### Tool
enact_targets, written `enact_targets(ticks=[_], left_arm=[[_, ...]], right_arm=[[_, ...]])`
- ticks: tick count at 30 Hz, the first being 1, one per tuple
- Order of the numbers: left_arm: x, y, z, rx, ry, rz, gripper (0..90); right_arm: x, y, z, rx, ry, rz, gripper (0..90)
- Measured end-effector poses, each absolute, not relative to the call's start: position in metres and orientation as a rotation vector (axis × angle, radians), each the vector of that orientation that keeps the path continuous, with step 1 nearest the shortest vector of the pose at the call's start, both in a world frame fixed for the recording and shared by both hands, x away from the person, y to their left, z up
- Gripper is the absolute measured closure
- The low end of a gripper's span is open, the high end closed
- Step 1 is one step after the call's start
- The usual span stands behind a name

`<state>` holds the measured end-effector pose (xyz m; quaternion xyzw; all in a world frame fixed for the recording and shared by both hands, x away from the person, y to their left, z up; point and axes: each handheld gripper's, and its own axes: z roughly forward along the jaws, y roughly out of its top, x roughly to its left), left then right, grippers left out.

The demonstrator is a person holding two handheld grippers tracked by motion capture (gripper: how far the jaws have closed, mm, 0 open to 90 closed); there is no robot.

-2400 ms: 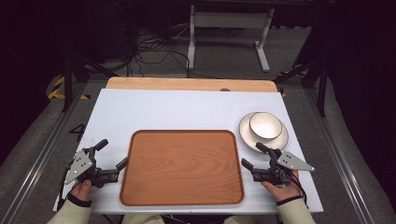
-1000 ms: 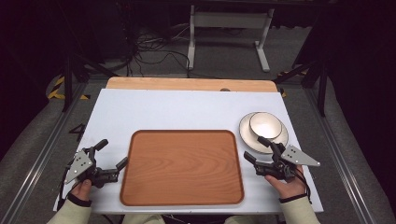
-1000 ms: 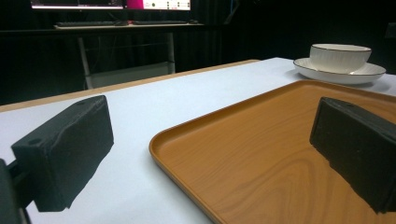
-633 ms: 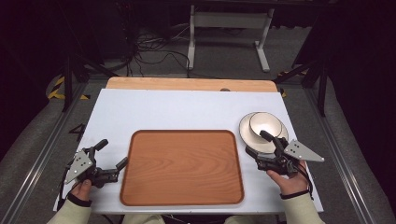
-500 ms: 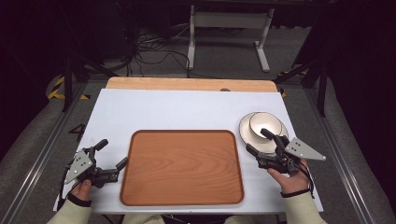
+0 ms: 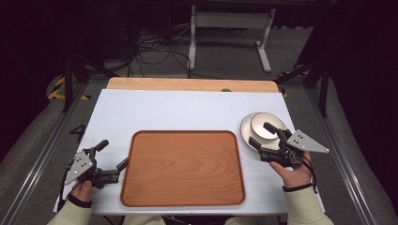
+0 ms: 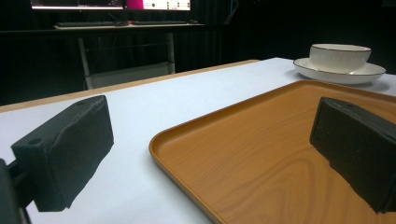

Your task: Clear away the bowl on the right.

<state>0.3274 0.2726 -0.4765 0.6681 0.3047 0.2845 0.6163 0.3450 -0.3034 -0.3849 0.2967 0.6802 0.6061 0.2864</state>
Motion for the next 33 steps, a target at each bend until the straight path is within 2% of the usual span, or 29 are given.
enact_targets(ticks=[12,33], left_arm=[[0.327,0.273,-0.476,1.541,0.7,0.656,0.2],[0.327,0.273,-0.476,1.543,0.701,0.656,0.2]], right_arm=[[0.357,-0.309,-0.376,0.829,1.837,1.599,25.0],[0.384,-0.332,-0.373,0.922,1.795,1.535,25.0]])
